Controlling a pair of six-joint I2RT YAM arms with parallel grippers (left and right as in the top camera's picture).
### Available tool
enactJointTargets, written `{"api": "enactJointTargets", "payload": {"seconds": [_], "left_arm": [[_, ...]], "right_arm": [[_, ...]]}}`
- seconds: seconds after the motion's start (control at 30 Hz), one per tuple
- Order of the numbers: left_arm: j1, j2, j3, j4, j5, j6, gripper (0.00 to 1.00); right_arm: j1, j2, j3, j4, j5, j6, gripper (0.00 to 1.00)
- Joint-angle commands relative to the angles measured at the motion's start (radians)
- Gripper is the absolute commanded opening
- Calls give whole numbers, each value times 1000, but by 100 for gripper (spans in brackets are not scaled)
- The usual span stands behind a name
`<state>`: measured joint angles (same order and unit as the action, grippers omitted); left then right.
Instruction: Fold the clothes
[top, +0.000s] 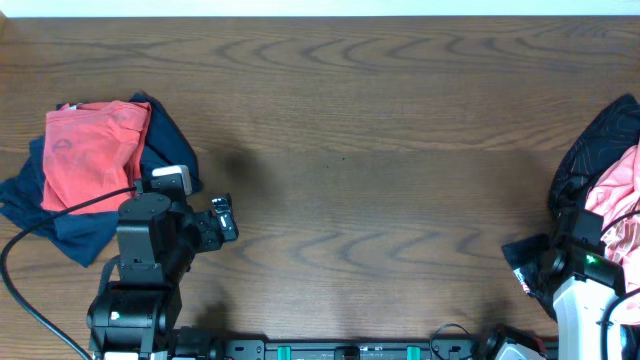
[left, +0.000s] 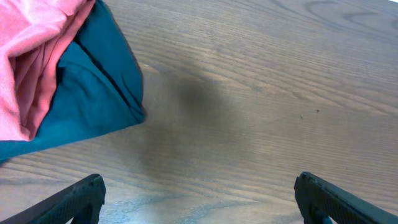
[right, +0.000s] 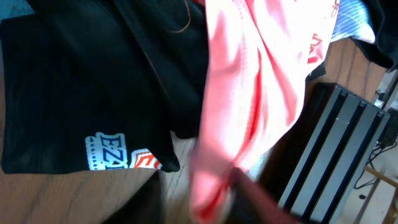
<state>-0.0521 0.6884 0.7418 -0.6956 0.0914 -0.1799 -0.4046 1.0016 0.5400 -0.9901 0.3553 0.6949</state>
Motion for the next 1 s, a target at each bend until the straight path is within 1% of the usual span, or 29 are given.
{"api": "enactJointTargets", "payload": {"seconds": [0.0,0.03,0.07,0.23,0.33,0.4,0.6,0.7,0.8,0.87,0.97], "left_arm": [[6,2,23,0,6,-1,98],[6,2,23,0,6,-1,98],[6,2,23,0,6,-1,98],[6,2,23,1,6,-1,98],[6,2,23,1,6,-1,98],[6,2,23,1,6,-1,98],[6,2,23,1,6,-1,98],[6,2,23,1,6,-1,98],[6,2,23,1,6,-1,98],[6,2,23,1,6,-1,98],[6,2,23,1,6,-1,98]], "right_arm": [[-8,2,-6,2,10,15,17],[-8,2,-6,-1,6,15,6],[-8,2,-6,-2,0,15,1],[-8,1,-1,8,-66,15,1],[-8,-5,50,14,-101,13,1],[-8,-10,125,7,-118,-31,1],[-8,-8,478,-72,-153,-150,1],[-8,-8,608,-78,-205,-233,1],[-7,-8,678,-49,-313,-309,1],[-7,-8,687,5,-441,-388,1],[4,13,687,93,-702,-500,1]]}}
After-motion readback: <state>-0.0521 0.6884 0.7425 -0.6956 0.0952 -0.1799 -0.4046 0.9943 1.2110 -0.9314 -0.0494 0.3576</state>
